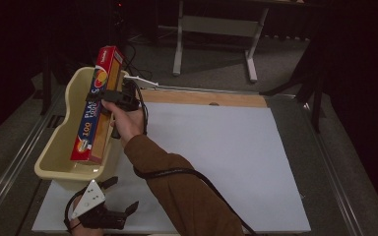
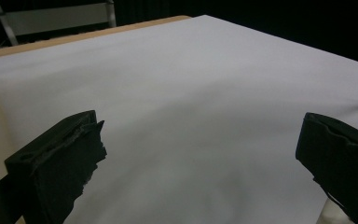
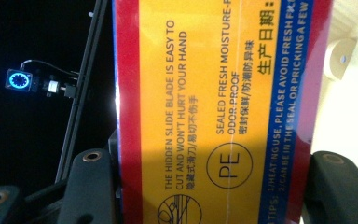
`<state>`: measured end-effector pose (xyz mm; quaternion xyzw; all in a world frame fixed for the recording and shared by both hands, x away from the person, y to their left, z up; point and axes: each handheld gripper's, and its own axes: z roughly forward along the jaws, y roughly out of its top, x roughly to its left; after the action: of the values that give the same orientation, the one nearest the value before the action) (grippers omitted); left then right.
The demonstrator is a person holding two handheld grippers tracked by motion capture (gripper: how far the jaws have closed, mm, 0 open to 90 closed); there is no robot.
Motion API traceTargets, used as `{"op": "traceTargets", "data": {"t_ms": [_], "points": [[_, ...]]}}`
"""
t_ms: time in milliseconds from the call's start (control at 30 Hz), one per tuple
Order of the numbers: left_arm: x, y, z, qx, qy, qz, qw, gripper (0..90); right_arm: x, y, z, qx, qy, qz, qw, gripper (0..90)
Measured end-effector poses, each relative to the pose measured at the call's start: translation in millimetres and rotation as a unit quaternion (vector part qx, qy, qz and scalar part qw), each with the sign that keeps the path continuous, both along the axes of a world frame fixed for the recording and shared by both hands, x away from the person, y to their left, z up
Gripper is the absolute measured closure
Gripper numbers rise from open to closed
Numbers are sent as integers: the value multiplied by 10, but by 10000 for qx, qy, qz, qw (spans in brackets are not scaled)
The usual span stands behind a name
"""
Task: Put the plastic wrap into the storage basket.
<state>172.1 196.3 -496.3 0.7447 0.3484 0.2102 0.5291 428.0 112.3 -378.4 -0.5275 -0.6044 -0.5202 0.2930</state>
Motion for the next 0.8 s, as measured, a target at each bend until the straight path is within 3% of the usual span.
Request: {"op": "traceTargets", "data": {"t_ms": [233, 433, 800], "points": [[1, 9, -2, -20, 4, 12, 10000, 4, 23, 61, -115, 79, 288, -73, 9995, 416], [-1, 11, 0, -34, -8, 13, 10000, 4, 24, 127, -208, 31, 382, -161, 9991, 414], [-6, 8, 1, -57, -13, 17, 10000, 4, -13, 226, -244, -201, 365, -195, 9989, 409]]}}
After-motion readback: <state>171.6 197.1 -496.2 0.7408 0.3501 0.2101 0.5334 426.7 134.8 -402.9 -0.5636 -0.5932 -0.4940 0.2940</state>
